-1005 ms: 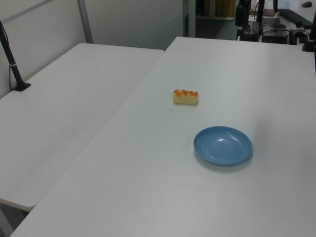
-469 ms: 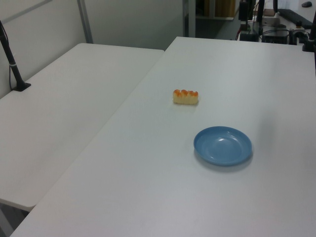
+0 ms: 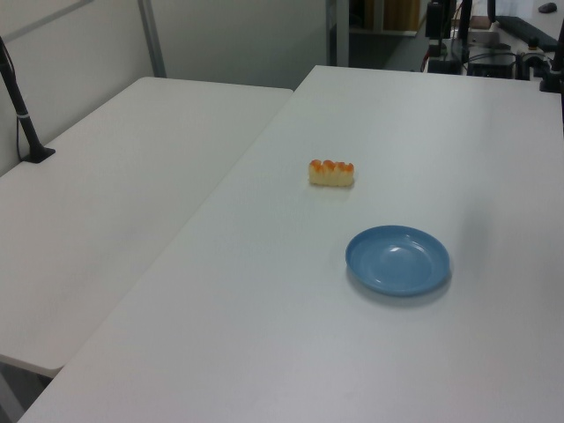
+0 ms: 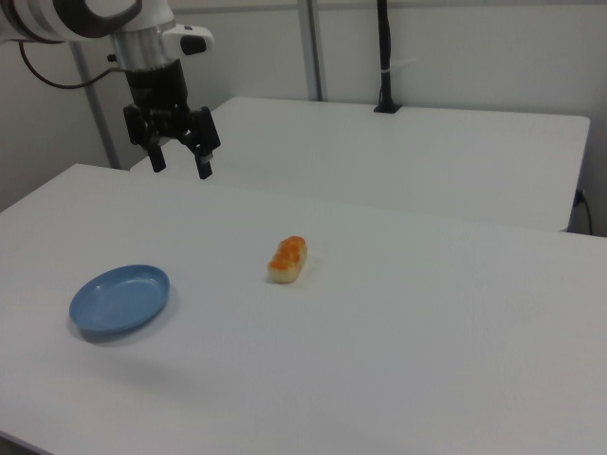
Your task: Put the bread onto the plate
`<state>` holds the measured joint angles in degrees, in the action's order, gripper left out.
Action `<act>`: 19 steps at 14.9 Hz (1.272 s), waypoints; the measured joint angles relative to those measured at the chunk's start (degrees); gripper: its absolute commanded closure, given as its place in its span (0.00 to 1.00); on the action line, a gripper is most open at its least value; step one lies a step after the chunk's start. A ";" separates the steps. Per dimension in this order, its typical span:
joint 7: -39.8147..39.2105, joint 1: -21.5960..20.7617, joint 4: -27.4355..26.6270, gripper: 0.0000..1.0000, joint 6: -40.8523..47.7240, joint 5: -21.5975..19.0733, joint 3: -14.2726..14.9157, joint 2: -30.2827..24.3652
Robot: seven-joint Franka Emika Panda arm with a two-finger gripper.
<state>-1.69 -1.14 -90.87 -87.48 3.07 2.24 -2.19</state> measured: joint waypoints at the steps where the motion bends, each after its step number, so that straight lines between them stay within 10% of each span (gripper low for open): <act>1: -0.01 -0.01 -0.01 0.00 0.00 -0.42 0.00 0.25; 9: -0.01 -0.09 -0.11 0.00 -9.49 -1.55 -0.05 6.34; 19: -3.45 0.57 -0.12 0.00 -34.09 -1.55 -0.19 26.58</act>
<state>-5.14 -0.57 -90.98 -121.57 1.52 2.04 24.39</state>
